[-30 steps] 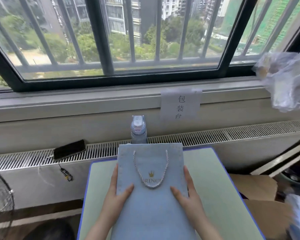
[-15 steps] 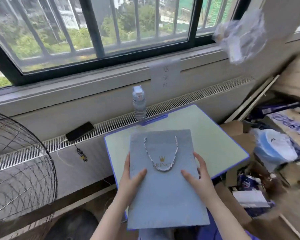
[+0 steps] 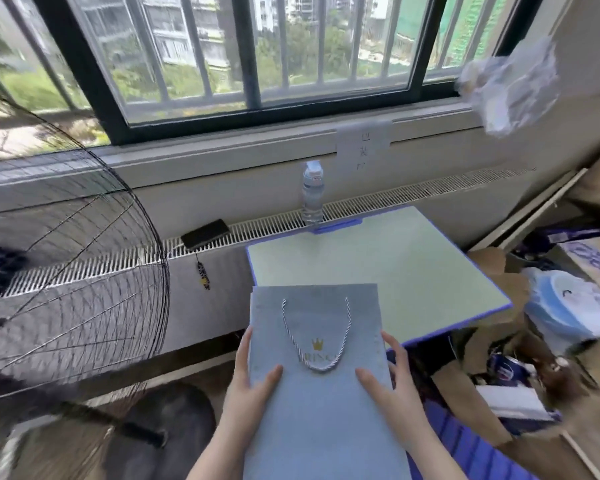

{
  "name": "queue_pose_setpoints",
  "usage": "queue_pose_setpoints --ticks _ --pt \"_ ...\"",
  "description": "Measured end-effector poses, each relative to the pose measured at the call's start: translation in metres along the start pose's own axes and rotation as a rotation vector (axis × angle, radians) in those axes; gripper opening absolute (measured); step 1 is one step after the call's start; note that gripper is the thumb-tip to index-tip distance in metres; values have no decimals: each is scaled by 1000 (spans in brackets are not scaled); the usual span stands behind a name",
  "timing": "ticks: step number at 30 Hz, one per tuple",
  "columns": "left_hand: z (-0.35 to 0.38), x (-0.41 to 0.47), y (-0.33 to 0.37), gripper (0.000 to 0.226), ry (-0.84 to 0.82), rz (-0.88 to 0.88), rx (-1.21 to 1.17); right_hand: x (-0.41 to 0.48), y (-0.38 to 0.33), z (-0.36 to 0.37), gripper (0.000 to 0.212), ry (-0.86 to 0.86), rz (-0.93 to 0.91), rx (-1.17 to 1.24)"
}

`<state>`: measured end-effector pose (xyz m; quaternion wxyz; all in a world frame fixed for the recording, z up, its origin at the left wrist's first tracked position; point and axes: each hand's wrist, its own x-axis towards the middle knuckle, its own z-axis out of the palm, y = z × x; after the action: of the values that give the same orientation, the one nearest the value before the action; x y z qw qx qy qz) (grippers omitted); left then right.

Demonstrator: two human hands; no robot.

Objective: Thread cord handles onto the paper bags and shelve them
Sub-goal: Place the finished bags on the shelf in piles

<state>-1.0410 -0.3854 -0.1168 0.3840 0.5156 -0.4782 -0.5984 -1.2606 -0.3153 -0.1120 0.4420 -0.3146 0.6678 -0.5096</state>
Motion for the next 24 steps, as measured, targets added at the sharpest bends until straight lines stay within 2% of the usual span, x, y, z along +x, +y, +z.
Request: queue_pose_setpoints --ticks 5,9,14,19,24 --pt "2 -63 -26 74 87 -51 -57 -46 27 -13 80 -80 22 -32" --pt "2 -128 -49 72 191 -64 -114 -81 44 -20 76 -166 32 -108" --pt "-34 -212 -72 69 380 -75 -169 -132 59 9 72 -368 56 -190" --pt "-93 -303 -100 77 655 -52 -274 -184 63 81 67 -643 -11 -292" --pt "-150 -390 -125 57 1042 -1 -435 -248 63 176 60 -970 -16 -382"
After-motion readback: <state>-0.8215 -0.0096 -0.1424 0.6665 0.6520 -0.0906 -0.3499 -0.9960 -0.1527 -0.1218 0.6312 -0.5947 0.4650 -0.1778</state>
